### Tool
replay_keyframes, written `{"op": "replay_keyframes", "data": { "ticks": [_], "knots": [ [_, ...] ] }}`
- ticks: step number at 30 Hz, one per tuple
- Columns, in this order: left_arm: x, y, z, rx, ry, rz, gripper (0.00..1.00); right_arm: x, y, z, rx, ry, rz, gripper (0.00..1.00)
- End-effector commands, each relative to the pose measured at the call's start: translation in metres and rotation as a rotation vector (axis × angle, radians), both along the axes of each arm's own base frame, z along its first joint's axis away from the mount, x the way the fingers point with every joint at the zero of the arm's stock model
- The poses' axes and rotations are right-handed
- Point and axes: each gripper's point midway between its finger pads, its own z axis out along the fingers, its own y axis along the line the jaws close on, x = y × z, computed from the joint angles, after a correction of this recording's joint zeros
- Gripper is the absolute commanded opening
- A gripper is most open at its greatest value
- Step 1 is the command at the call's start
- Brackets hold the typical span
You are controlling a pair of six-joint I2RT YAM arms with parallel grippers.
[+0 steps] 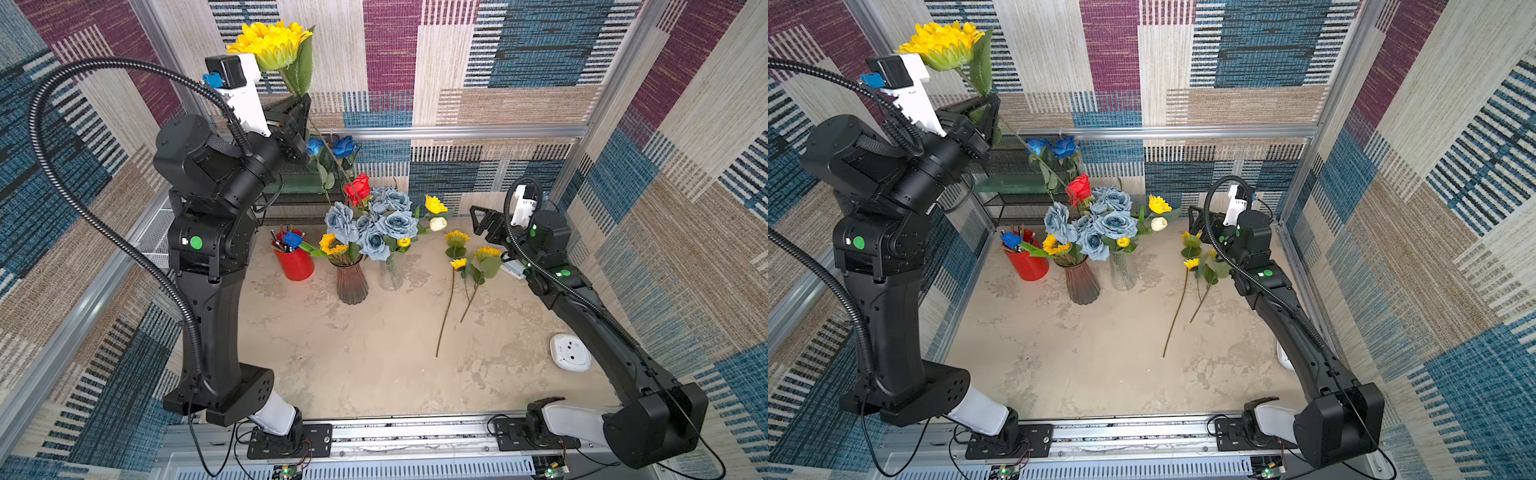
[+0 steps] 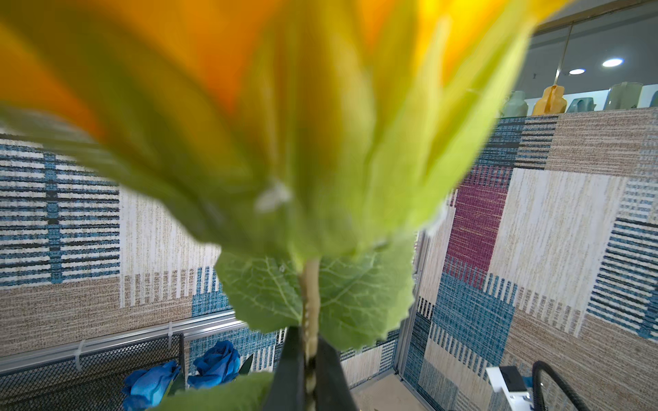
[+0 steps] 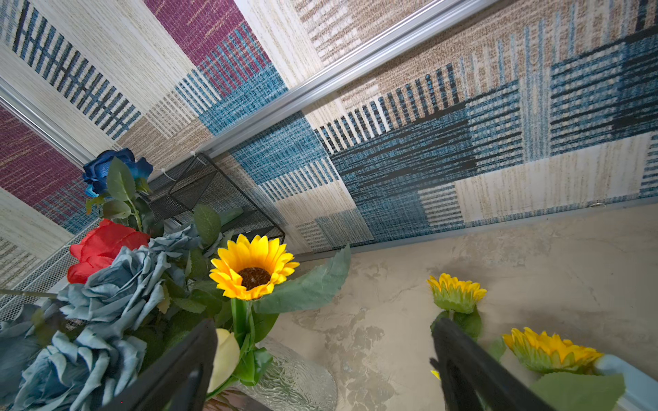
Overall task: Pick out yellow flowers from the vase
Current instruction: Pick up the flower from the vase.
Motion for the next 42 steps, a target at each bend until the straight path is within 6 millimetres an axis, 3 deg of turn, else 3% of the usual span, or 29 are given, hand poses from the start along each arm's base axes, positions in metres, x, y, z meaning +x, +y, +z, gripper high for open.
{"op": "replay_keyframes", "data": {
  "ticks": [1, 7, 15, 19, 23, 30, 33, 37, 42],
  "knots": [
    [-0.02, 0.004, 0.023, -0.024, -0.095, -0.005, 0.0, 0.001, 0.004, 0.012, 0.013, -0.038, 0.019, 0.96],
    [-0.06, 0.006, 0.046, -0.047, -0.204, -0.058, 0.0, 0.0, 0.008, 0.017, -0.002, -0.062, 0.028, 0.96],
    [-0.101, 0.006, 0.059, -0.063, -0.248, -0.125, 0.0, -0.001, 0.011, 0.014, 0.0, -0.056, 0.04, 0.96],
    [-0.115, -0.01, 0.055, -0.043, -0.22, -0.263, 0.0, -0.003, 0.013, 0.02, -0.006, -0.079, 0.055, 0.96],
    [-0.128, -0.038, 0.043, -0.005, -0.141, -0.484, 0.0, -0.011, 0.015, 0.042, -0.078, -0.163, 0.07, 0.96],
    [-0.127, -0.068, 0.012, -0.001, 0.061, -0.771, 0.0, -0.036, 0.013, 0.082, -0.109, -0.301, 0.085, 0.96],
    [-0.116, -0.077, -0.006, -0.021, 0.153, -0.84, 0.0, -0.062, 0.022, 0.108, -0.108, -0.426, 0.166, 0.96],
    [-0.099, -0.087, -0.033, -0.026, 0.276, -0.919, 0.0, -0.104, 0.06, 0.129, -0.139, -0.577, 0.408, 0.96],
    [-0.075, -0.093, -0.076, 0.02, 0.358, -0.879, 0.0, -0.126, 0.104, 0.119, -0.175, -0.549, 0.682, 0.96]
  ]
}}
